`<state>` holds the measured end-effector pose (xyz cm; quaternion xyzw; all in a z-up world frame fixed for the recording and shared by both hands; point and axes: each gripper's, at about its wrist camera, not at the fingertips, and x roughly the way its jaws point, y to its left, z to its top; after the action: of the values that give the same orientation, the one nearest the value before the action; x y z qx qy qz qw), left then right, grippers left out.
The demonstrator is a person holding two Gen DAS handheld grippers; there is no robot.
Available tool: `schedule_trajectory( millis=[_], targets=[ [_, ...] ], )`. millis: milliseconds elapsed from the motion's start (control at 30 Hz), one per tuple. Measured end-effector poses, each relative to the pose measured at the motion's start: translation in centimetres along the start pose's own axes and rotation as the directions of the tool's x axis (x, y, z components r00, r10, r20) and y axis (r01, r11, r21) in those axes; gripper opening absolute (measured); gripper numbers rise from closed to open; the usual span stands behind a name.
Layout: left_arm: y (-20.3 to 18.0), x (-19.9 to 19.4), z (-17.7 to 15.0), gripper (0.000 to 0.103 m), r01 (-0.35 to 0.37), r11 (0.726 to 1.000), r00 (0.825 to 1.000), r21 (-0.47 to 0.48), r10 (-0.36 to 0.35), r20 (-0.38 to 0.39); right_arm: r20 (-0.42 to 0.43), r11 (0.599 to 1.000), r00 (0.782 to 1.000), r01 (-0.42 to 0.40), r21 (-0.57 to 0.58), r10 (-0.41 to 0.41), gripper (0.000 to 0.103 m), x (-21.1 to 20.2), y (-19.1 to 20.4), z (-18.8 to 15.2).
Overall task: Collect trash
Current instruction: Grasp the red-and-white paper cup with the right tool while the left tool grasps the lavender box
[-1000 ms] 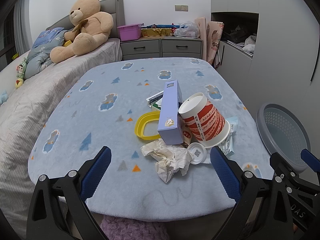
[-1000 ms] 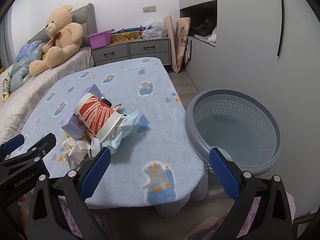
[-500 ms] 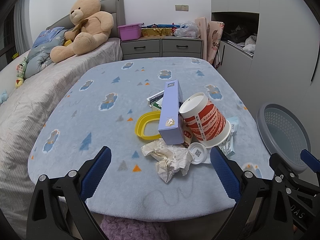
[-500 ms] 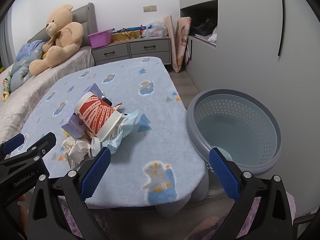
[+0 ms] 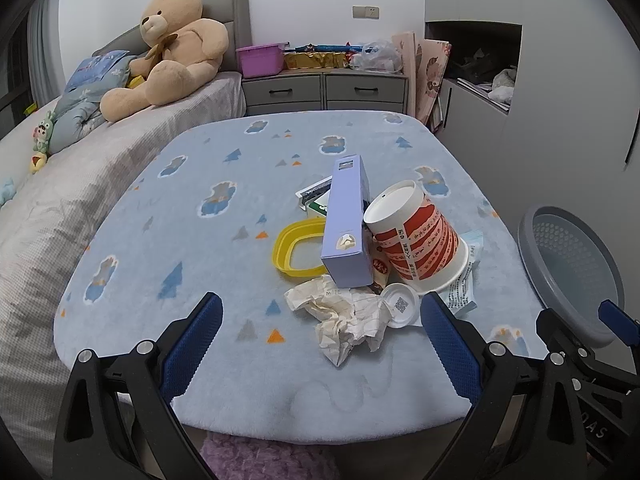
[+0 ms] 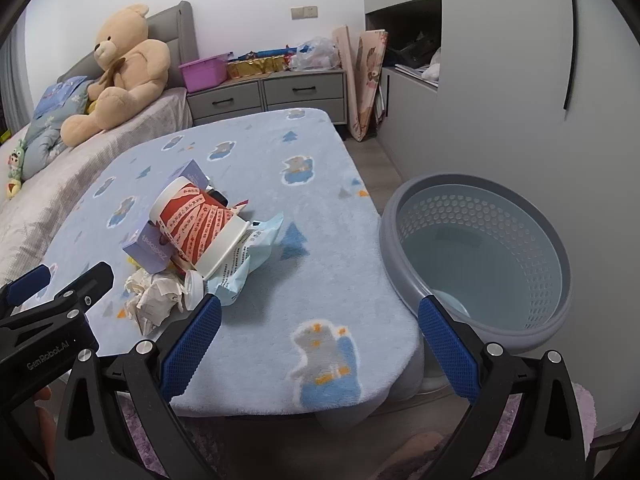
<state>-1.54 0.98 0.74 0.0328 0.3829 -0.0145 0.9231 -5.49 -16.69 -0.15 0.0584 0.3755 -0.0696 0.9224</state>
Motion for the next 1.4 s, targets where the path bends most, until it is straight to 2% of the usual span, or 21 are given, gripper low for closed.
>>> schedule_trajectory(
  millis=[367,600,1100,1300,1333,1400],
  targets=[
    [3.3,1.9,-0.1,0.095,-0.079,0.996,0.997,-0.038,0.078,-0.027,0.004,0.992,0.995,-0.095,-0.077,0.096,0.097,2.2,2.5,2.0],
    [5.9,3.5,0.2,0.095,-0.124,0.989,0.991,-0.076,0.119,-0.066,-0.017,0.976,0.988,-0.156,-0.154,0.155,0.097,5.0,5.0,3.9],
    [7.0,5.2,0.7,0.095,-0.089,0.993,0.992,-0.082,0.081,-0.091,-0.071,0.928,0.980,-0.200,-0.315,0.187,0.095,8.9,9.0,5.4],
    [7.1,5.3,0.8,0.095,-0.078,0.993,0.993,-0.086,0.070,-0.096,-0.104,0.918,0.978,-0.205,-0.340,0.180,0.077,10.0,9.5,5.3],
    [7.1,5.3,0.8,0.095,-0.076,0.993,0.993,-0.085,0.068,-0.094,-0.106,0.917,0.978,-0.206,-0.341,0.180,0.071,10.1,9.5,5.3],
    [7.0,5.2,0.9,0.095,-0.071,0.994,0.994,-0.084,0.063,-0.092,-0.102,0.917,0.977,-0.212,-0.338,0.188,0.069,9.9,9.4,5.3]
  ],
)
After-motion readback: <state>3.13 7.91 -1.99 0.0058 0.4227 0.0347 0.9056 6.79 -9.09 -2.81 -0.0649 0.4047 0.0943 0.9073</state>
